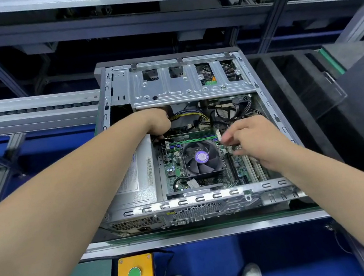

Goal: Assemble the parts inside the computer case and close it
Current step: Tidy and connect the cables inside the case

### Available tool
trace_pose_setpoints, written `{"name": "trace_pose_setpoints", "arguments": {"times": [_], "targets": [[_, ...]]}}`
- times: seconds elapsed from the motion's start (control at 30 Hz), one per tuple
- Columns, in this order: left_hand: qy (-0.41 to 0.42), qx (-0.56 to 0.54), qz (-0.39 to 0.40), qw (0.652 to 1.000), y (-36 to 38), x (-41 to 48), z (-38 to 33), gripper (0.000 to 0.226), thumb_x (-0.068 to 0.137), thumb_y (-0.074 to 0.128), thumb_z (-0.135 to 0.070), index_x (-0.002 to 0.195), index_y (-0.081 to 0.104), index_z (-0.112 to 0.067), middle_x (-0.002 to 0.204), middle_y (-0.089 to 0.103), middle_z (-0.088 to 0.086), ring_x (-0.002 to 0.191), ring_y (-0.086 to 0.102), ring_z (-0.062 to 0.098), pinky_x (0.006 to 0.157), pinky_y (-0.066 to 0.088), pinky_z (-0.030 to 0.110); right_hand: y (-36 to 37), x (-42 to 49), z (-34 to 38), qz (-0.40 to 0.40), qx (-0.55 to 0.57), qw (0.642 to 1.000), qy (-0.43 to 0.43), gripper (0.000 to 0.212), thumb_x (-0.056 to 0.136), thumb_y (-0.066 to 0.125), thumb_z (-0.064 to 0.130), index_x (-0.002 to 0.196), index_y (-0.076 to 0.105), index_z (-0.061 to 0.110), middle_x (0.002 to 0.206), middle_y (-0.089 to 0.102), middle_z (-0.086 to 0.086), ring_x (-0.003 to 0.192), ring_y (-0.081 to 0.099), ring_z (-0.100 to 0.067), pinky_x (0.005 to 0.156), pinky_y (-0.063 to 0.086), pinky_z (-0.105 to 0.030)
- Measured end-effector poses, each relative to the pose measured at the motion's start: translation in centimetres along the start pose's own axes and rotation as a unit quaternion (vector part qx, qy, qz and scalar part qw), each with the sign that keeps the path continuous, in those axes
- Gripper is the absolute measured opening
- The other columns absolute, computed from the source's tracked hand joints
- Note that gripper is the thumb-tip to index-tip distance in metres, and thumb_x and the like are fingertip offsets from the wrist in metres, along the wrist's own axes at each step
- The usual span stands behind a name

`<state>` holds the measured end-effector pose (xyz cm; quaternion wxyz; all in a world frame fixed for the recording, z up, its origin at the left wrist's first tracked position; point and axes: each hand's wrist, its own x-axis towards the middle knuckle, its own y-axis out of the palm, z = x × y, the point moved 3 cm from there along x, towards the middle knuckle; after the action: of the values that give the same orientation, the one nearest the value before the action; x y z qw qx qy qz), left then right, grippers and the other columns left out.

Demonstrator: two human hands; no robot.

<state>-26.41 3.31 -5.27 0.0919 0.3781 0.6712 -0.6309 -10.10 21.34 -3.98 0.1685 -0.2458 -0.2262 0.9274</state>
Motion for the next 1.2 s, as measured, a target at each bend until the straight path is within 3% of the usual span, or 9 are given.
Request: {"name": "trace_pose_setpoints", "arguments": {"times": [0.17,0.27,0.37,0.57,0.73,0.87,0.93,1.07,1.2], "targets": [[0.007,0.017,0.009,1.000,0.1,-0.1,0.1,0.032,0.103,0.039,-0.002,0.115,0.066,0.008,0.112,0.072,0.015,0.075,0.059,0.021,0.041,0.038,0.013,0.0,0.7,-1.5,-0.009,0.097,0.982,0.163,0.047,0.105,0.044,-0.002,0.151,0.039,0.004,0.122,0.051,-0.016,0.080,0.059,-0.022,0.080,0.064,-0.042],[0.006,0.031,-0.019,0.999,0.0,-0.4,-0.1,0.031,0.105,0.042,-0.006,0.116,0.070,0.005,0.116,0.067,0.015,0.079,0.051,0.022,0.042,0.036,0.014,0.7,0.4,-1.6,0.071,-0.042,0.978,0.194,0.045,0.104,0.048,0.002,0.148,0.039,0.000,0.125,0.055,-0.018,0.082,0.051,-0.022,0.089,0.059,-0.040],[-0.002,0.018,-0.029,0.999,0.1,0.2,0.2,0.034,0.103,0.043,-0.006,0.085,0.072,-0.002,0.092,0.060,0.008,0.063,0.046,0.015,0.047,0.031,0.025,1.4,0.1,-1.9,0.156,-0.218,0.948,0.173,0.032,0.103,0.044,0.001,0.134,0.042,-0.001,0.137,0.052,-0.024,0.090,0.046,-0.023,0.099,0.053,-0.045],[0.001,0.008,-0.040,0.999,0.1,1.0,0.5,0.038,0.099,0.046,-0.006,0.063,0.055,-0.012,0.075,0.051,0.006,0.062,0.044,0.017,0.057,0.033,0.033,1.4,-0.1,-1.0,0.163,-0.273,0.936,0.153,0.066,0.107,0.040,0.006,0.163,0.007,0.003,0.131,0.054,-0.025,0.088,0.059,-0.026,0.062,0.049,-0.036],[-0.002,-0.015,-0.053,0.998,0.0,0.9,0.6,0.030,0.104,0.036,-0.007,0.118,0.061,-0.001,0.110,0.052,0.015,0.096,0.052,0.032,0.079,0.038,0.031,1.2,0.4,-1.2,0.111,-0.287,0.945,0.113,0.063,0.104,0.042,0.003,0.161,0.017,-0.001,0.149,0.049,-0.029,0.125,0.060,-0.040,0.106,0.050,-0.051],[-0.008,-0.003,-0.047,0.999,0.0,0.8,0.9,0.022,0.104,0.034,-0.007,0.107,0.056,-0.003,0.108,0.051,0.014,0.094,0.050,0.030,0.082,0.041,0.035,1.2,1.6,-1.2,0.056,-0.241,0.967,0.053,0.051,0.100,0.046,0.001,0.150,0.039,0.007,0.128,0.060,-0.025,0.112,0.065,-0.040,0.096,0.057,-0.050],[-0.007,0.012,-0.042,0.999,-0.1,0.7,0.9,0.023,0.102,0.035,-0.002,0.106,0.058,-0.001,0.107,0.054,0.014,0.092,0.051,0.030,0.080,0.042,0.034,1.2,2.1,-0.8,0.033,-0.194,0.980,0.031,0.046,0.101,0.042,0.001,0.146,0.043,0.013,0.120,0.061,-0.019,0.096,0.066,-0.030,0.076,0.057,-0.040],[-0.018,0.010,0.024,1.000,0.2,0.1,0.7,0.027,0.106,0.045,-0.007,0.107,0.067,0.010,0.101,0.076,0.011,0.082,0.062,0.021,0.060,0.044,0.017,0.9,3.3,0.1,-0.048,-0.215,0.975,-0.023,0.017,0.100,0.040,0.001,0.102,0.056,0.002,0.114,0.054,-0.019,0.085,0.049,-0.026,0.065,0.037,-0.030],[-0.018,-0.046,0.014,0.999,0.2,0.4,0.9,0.033,0.106,0.044,-0.012,0.077,0.054,0.000,0.050,0.068,-0.005,0.039,0.059,-0.002,0.054,0.040,0.023,1.4,4.3,-0.8,-0.032,-0.146,0.989,-0.010,0.032,0.105,0.041,0.006,0.127,0.064,0.001,0.113,0.064,-0.019,0.088,0.056,-0.027,0.070,0.049,-0.035]]}}
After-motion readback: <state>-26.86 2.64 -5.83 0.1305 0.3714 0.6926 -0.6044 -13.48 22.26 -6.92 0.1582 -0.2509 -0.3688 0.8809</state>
